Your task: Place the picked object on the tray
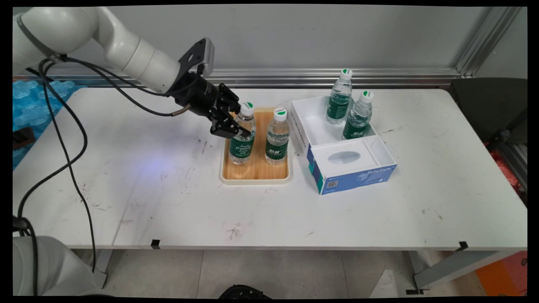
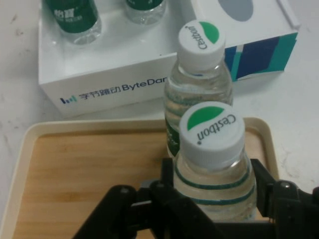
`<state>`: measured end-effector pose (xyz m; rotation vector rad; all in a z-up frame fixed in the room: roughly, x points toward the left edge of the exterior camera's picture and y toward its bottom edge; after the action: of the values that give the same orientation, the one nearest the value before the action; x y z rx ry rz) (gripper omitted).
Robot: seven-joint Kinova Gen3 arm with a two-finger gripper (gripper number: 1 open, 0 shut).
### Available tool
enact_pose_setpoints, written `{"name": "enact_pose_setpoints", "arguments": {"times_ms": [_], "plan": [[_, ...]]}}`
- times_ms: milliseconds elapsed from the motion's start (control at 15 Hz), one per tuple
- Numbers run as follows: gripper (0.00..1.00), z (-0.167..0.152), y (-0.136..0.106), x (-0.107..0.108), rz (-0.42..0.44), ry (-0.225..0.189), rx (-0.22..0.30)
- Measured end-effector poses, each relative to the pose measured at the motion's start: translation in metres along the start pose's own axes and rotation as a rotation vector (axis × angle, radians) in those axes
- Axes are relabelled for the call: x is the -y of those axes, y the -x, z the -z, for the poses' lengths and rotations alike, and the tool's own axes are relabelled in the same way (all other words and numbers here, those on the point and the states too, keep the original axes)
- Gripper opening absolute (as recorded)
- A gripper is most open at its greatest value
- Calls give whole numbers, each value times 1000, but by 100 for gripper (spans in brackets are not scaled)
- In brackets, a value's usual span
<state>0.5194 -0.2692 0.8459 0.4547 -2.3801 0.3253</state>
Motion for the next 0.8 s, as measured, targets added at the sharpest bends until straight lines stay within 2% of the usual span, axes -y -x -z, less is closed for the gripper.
{"name": "enact_pose_setpoints", "arguments": {"times_ms": [467, 800], "plan": [[0, -15, 10, 3, -25, 11, -33], [0, -18, 18, 5, -37, 13, -37]]}}
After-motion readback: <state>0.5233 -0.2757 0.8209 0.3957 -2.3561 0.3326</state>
